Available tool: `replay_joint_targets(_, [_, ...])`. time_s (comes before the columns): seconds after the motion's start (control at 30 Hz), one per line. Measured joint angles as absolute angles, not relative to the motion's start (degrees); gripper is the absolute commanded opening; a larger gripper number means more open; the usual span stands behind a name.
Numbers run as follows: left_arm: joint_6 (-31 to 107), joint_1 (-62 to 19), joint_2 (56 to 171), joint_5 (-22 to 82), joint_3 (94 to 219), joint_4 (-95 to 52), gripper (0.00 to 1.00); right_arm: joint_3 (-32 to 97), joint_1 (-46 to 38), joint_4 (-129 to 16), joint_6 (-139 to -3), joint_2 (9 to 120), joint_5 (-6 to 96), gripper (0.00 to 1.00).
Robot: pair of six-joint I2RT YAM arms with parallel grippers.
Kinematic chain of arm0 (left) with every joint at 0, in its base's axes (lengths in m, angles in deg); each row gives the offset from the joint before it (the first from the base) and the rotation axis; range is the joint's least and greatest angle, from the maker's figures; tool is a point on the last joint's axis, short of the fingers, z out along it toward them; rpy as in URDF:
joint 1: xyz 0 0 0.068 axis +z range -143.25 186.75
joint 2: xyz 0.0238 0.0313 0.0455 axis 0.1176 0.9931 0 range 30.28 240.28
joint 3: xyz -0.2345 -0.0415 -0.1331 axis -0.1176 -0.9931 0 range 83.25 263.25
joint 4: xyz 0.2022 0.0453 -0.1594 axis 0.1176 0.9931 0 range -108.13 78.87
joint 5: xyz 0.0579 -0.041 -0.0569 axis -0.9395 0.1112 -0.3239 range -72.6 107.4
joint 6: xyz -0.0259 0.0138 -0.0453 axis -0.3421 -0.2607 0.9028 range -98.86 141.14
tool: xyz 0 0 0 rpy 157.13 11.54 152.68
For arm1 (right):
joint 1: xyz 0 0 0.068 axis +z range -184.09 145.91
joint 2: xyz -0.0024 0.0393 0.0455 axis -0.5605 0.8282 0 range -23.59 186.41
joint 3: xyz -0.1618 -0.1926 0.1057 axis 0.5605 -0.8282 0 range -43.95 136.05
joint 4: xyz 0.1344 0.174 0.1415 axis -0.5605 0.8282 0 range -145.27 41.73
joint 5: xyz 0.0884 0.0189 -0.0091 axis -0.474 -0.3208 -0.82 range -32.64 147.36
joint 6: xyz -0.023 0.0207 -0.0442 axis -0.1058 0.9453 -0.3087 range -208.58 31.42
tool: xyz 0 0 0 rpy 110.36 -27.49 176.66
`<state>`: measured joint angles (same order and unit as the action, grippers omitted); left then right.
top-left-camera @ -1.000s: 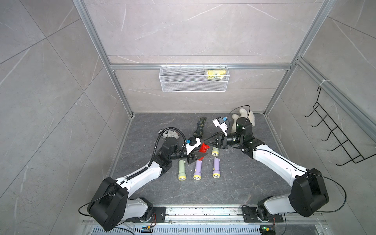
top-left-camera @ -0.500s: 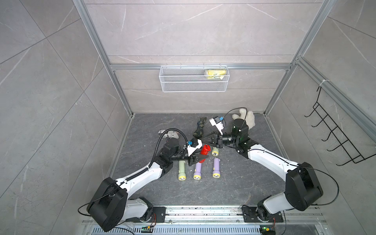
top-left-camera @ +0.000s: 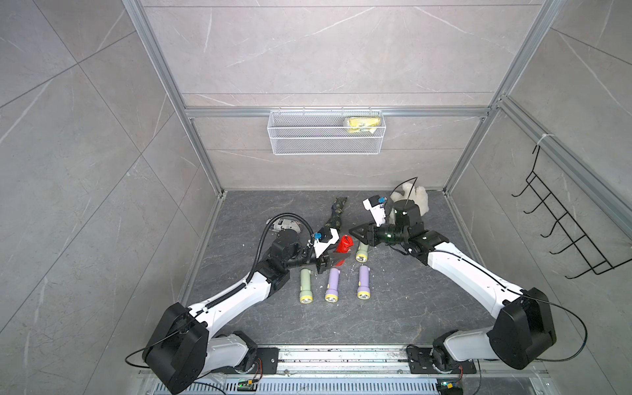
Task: Close the plug at the bottom of the flashlight
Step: Close the plug of the flashlight, then place the flashlight at the center of the board.
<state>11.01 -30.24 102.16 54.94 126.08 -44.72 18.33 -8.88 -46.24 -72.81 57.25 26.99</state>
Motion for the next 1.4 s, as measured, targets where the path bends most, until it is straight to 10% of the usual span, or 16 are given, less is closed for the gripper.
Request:
replay_joint_targets(0.43, [29.0,-30.2,117.2,23.7,144.3,-19.0,0.0,18.3,-8.9,-34.6,-74.8,56.5,51.0,0.77])
replay_joint_targets(1.4, [49.5,-28.0,152.9,18.1,177.3,19.2,0.09,16.3,-8.9,-32.3,-75.8,52.1,57.2,0.79])
